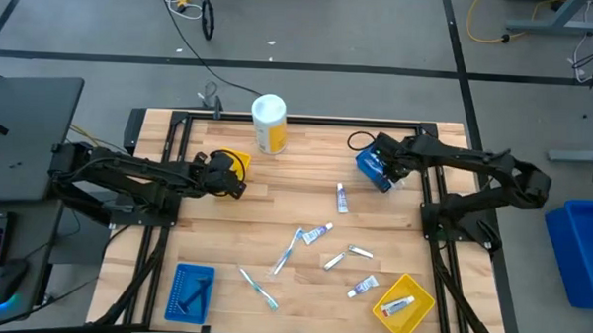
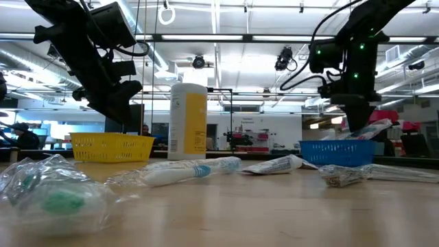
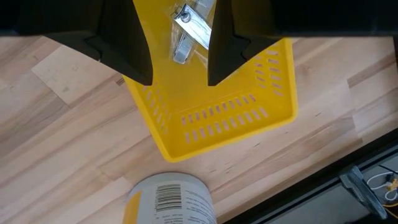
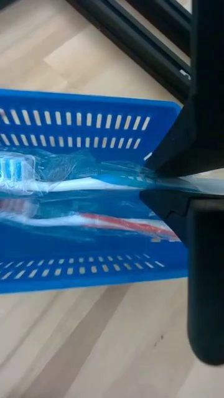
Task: Pick & Place Travel size toiletries
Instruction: Put the blue toothbrush into the top blue bin, then put the white toothpaste into the bottom yellow bin
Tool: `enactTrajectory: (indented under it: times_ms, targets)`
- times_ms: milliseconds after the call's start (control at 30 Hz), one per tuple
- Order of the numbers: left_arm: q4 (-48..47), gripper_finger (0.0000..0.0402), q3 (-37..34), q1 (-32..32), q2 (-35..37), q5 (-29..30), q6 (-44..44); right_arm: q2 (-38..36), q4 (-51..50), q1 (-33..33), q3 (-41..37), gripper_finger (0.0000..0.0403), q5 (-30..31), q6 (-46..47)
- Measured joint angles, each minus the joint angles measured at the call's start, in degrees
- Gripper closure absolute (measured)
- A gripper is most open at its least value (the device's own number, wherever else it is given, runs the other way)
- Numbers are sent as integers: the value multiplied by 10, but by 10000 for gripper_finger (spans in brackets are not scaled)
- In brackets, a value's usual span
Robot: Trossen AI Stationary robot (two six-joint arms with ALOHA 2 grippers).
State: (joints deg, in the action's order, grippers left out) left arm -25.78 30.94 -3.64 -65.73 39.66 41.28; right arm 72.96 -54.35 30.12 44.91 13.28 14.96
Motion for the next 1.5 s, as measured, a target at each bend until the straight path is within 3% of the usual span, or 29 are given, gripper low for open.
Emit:
enactTrajectory:
  times_ms: [567, 900, 1267, 1500]
  targets:
    - [0, 240, 0, 0, 0, 2, 0, 16, 57, 10, 6, 270, 4, -37]
    - [0, 240, 0, 0, 0, 4, 0, 16, 45, -8, 70, 269, -8, -48]
    - [1, 240, 0, 0, 0, 11, 1, 16, 6, -53, 113, 289, -214, -8]
    - [1, 240, 0, 0, 0, 17, 1, 16, 50, -104, 110, 288, -222, 26]
